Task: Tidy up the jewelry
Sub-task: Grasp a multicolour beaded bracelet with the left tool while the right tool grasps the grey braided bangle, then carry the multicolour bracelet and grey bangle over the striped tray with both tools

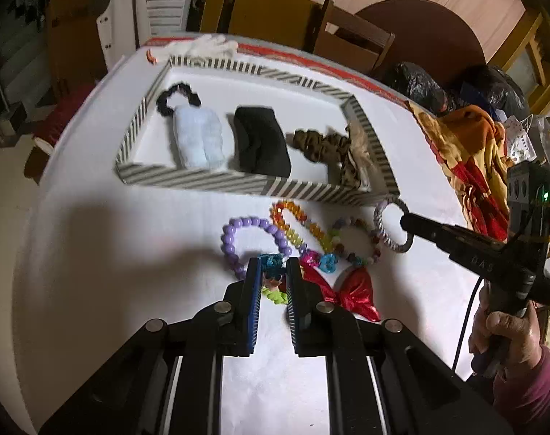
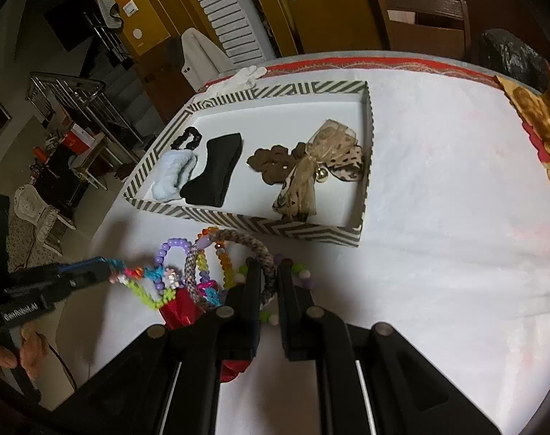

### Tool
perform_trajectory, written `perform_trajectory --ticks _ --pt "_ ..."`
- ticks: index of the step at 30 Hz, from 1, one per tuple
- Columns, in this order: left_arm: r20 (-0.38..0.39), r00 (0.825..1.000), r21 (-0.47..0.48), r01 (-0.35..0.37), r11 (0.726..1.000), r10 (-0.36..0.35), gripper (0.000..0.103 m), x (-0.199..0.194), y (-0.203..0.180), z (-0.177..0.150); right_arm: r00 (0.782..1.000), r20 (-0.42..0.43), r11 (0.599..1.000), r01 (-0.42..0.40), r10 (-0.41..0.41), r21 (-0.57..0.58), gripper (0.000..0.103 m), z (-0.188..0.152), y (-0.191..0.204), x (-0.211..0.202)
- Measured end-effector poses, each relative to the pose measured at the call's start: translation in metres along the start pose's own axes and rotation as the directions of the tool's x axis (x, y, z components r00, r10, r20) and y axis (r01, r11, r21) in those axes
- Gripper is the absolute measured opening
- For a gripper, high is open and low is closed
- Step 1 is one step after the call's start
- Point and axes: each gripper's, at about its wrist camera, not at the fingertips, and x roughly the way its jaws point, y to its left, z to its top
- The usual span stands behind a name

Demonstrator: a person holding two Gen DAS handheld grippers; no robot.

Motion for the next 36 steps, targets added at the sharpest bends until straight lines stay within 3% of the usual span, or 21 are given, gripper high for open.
perform_trajectory --ticks 14,36 --pt "0.111 0.991 0.019 -0.077 0.997 0.074 0.006 -0.04 0.001 0.05 1.0 0.024 1.0 0.01 -0.01 -0.008 0.009 0.017 -0.002 -0.013" --pt "0.135 0.982 0.085 -0.145 0.986 0.133 0.006 -0.012 -0.003 0.118 0.999 0.024 0.999 0.042 -0.042 0.018 0.009 0.056 -0.012 0.007"
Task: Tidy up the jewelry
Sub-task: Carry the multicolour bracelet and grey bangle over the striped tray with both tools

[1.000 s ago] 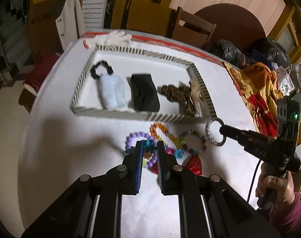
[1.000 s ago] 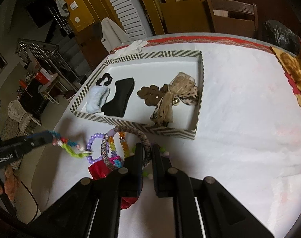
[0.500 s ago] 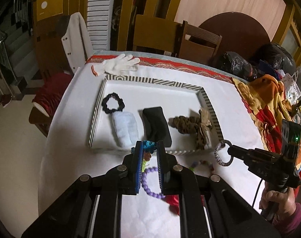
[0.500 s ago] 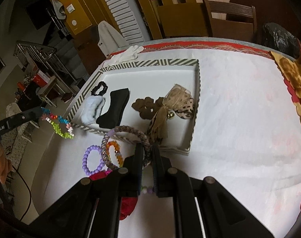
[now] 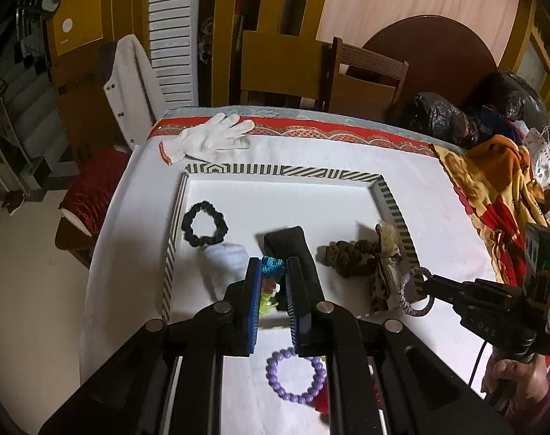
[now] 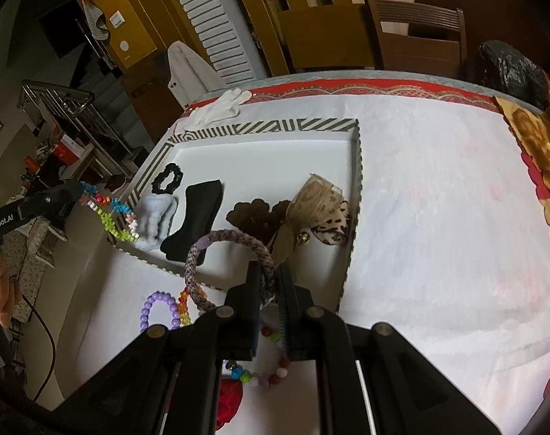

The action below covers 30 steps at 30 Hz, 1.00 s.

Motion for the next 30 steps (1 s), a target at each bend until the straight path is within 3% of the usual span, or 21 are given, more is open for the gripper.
perform_trajectory --ticks 15,30 --pt "0.021 1.0 0.034 -0.01 0.999 0.01 0.007 0.021 -0.004 0.042 1.0 -0.002 1.0 0.021 -0.021 -0.003 0.009 0.027 0.001 0.013" --pt "0.005 1.0 0.019 -0.015 1.0 0.015 0.007 0.044 0.006 0.062 0.999 -0.006 1.0 0.031 -0.031 -0.004 0.009 0.053 0.007 0.03"
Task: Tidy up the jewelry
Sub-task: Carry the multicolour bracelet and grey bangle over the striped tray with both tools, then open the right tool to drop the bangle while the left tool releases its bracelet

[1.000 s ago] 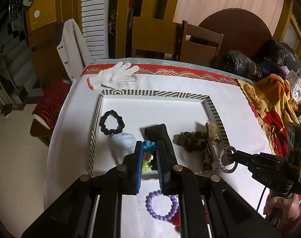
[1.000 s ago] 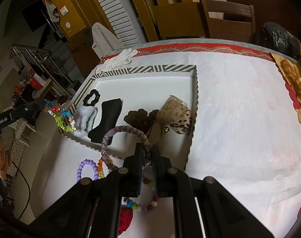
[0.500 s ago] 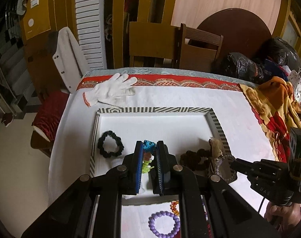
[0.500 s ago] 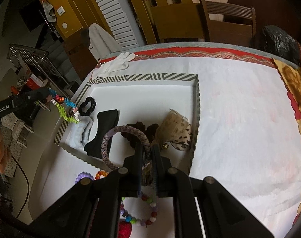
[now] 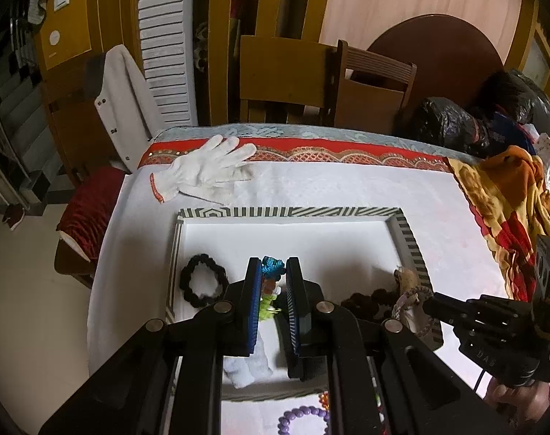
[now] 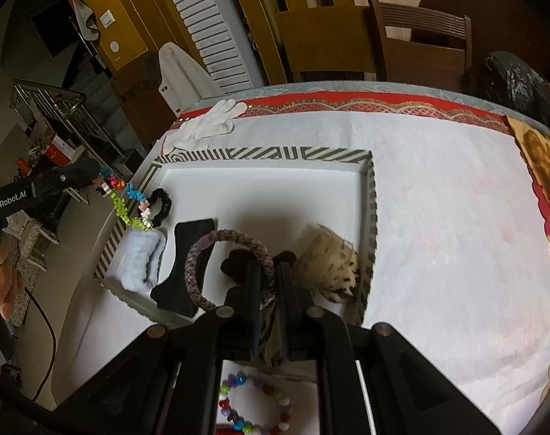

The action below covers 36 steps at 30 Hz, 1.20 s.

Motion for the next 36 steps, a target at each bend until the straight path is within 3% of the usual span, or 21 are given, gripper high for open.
perform_trajectory --ticks 19,36 --pt "-0.081 0.994 -0.103 0.06 0.993 -0.068 0.007 0.072 0.018 0.024 0.996 -0.077 0.999 0.041 -0.038 0.028 0.009 0.042 0.007 0.066" --pt "-0.144 0.989 -0.152 -0.042 0.987 0.019 0.007 0.112 0.065 -0.004 0.979 -0.173 0.993 0.116 -0.11 0.022 0.009 0.058 0.017 0.138"
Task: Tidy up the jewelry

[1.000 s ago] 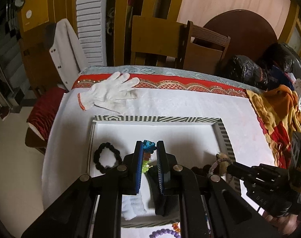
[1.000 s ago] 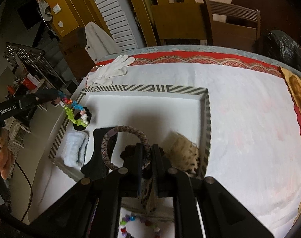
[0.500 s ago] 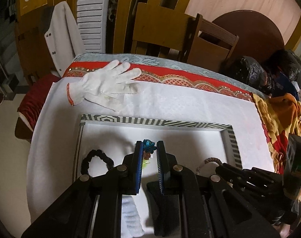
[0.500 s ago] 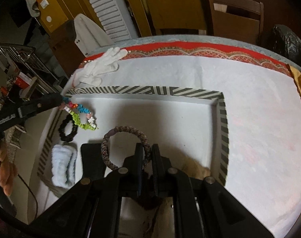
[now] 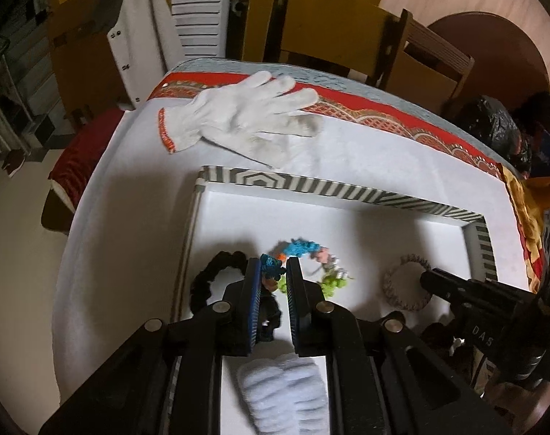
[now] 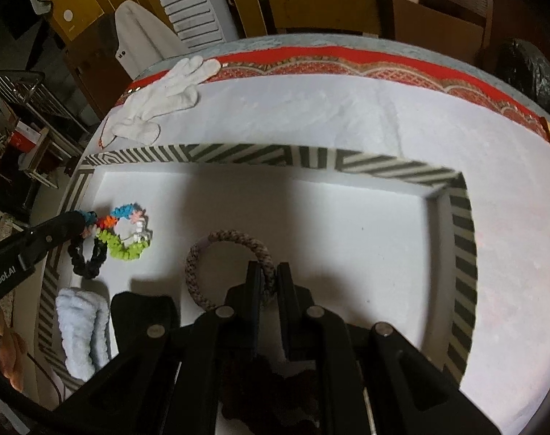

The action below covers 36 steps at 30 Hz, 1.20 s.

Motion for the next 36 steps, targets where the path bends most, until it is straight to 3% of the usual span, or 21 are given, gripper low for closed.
perform_trajectory --ticks 3,5,8,10,14,18,23,27,36 --pt "0.012 1.0 -0.012 0.003 1.0 -0.003 0.011 -0.001 0.004 0.001 1.0 0.001 1.0 0.001 -0.001 0.003 0.009 0.003 0.001 0.001" --pt "0.021 1.0 -0.018 0.004 1.0 -0.003 0.031 -0.004 0.006 0.0 1.0 0.004 1.0 -0.018 0.018 0.019 0.014 0.004 0.0 0.001" --pt "0.03 0.999 -0.023 0.016 1.0 -0.015 0.043 -0.007 0.007 -0.001 1.0 0.006 0.999 -0.025 0.025 0.03 0.023 0.002 -0.001 -0.001" --pt "0.029 1.0 -0.02 0.009 1.0 -0.008 0.046 -0.009 0.007 -0.003 0.999 0.015 0.999 -0.036 0.035 0.03 0.023 0.0 -0.001 -0.006" --pt "0.032 0.999 -0.007 0.002 1.0 -0.001 0.047 -0.015 0.004 -0.008 0.998 0.034 0.998 -0.045 0.044 0.033 0.026 -0.006 -0.002 -0.017" --pt "0.043 0.999 0.002 -0.007 1.0 0.007 0.047 -0.022 -0.001 -0.013 0.997 0.05 0.997 -0.059 0.057 0.043 0.041 -0.014 -0.005 -0.03" --pt "0.056 0.998 0.016 -0.01 1.0 0.009 0.047 -0.036 -0.009 -0.023 0.994 0.075 0.996 -0.079 0.075 0.045 0.044 -0.031 -0.006 -0.051" --pt "0.063 0.998 0.038 -0.006 0.999 0.003 0.048 -0.048 -0.017 -0.034 0.992 0.096 0.996 -0.087 0.083 0.036 0.055 -0.047 -0.006 -0.07" --pt "0.068 0.996 0.102 0.058 0.993 -0.065 0.058 -0.087 -0.034 -0.077 0.988 0.129 0.996 -0.089 0.087 0.008 0.061 -0.104 -0.016 -0.117"
